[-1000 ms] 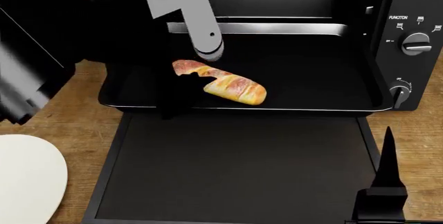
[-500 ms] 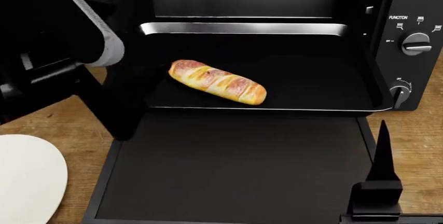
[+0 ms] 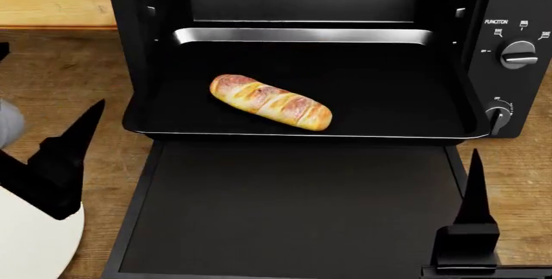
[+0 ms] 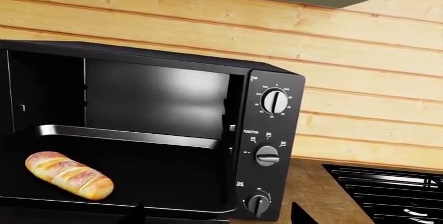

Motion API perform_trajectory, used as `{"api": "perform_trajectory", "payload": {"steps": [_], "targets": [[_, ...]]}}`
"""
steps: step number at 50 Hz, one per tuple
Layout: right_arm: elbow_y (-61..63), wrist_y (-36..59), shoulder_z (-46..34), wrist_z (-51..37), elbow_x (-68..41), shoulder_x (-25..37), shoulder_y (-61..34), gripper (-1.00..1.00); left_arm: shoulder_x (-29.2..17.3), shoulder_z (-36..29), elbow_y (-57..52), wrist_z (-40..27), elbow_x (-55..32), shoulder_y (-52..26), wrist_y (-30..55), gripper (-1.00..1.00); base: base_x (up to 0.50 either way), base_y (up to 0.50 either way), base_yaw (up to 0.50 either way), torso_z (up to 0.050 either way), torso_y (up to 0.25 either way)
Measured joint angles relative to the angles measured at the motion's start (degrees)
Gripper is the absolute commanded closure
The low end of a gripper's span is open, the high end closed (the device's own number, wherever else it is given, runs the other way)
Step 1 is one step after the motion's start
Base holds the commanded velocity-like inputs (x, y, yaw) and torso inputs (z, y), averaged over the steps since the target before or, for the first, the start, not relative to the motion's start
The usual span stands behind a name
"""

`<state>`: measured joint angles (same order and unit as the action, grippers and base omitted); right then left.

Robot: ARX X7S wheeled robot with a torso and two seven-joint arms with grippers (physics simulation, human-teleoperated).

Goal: Place the baguette on the tray of the toaster oven.

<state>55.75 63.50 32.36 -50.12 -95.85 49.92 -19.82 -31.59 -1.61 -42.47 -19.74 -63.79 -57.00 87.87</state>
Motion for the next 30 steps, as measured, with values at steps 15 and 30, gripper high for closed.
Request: {"api": "perform_trajectory", "payload": {"steps": [15,30], "targets": [[-0.26,-0.37,0.21,0.59,0.46,-0.34,0.14,-1.0,-2.89,5.93,-1.87,-8.71,-8.82,5.95,-1.06,-1.0,0.0,0.0,0.0,0.0,0.0],[-2.34,-1.07,-3.05,0.66,0.08,1.45,-4.42,-1.0,-5.59,7.48,0.02,-21.17,-22.76,4.12,-1.42,-1.0,0.0,0.0,0.0,0.0,0.0]]}}
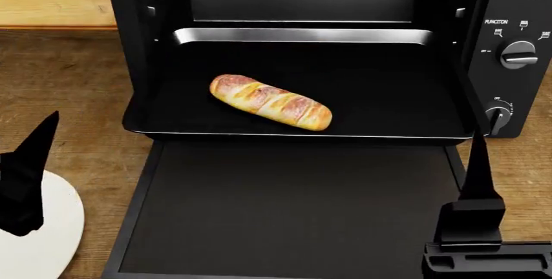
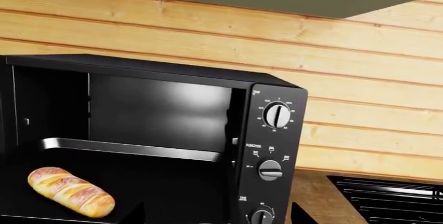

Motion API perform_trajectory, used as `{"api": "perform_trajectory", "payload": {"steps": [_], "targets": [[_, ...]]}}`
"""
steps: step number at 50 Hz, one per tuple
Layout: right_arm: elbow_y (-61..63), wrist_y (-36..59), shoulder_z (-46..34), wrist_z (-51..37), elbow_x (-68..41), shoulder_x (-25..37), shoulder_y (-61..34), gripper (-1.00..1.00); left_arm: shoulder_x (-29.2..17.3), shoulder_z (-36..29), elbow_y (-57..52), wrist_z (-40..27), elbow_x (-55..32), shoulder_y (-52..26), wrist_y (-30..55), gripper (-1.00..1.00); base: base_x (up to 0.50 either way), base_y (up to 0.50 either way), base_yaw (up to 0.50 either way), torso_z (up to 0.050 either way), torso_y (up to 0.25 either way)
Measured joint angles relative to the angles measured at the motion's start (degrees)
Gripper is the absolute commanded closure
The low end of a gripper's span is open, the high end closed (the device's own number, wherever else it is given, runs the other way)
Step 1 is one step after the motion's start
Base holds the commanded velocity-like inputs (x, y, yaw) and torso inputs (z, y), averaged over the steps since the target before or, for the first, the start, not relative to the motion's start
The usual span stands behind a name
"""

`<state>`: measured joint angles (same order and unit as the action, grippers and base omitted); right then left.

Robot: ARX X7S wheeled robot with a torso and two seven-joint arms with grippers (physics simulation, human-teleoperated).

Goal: Place the baguette on the tray of the toaster oven.

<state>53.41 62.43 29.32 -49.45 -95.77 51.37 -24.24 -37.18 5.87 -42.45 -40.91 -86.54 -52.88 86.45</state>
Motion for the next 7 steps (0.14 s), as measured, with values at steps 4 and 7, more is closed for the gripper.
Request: {"api": "perform_trajectory", "payload": {"steps": [4,7], "targets": [[-0.85,-0.43,-0.98,-0.38,-0.97,1.12,-1.78,-1.0,-1.1,-0.62,0.98,-2.72,-3.44,-1.81,-0.54,-1.0,0.0,0.0,0.0,0.0,0.0],[-1.6,-0.79,-1.75,-0.7,-1.8,2.18,-3.3,-1.0,-1.99,-1.3,1.95,-4.55,-5.89,-3.5,-1.02,-1.0,0.0,0.0,0.0,0.0,0.0]]}}
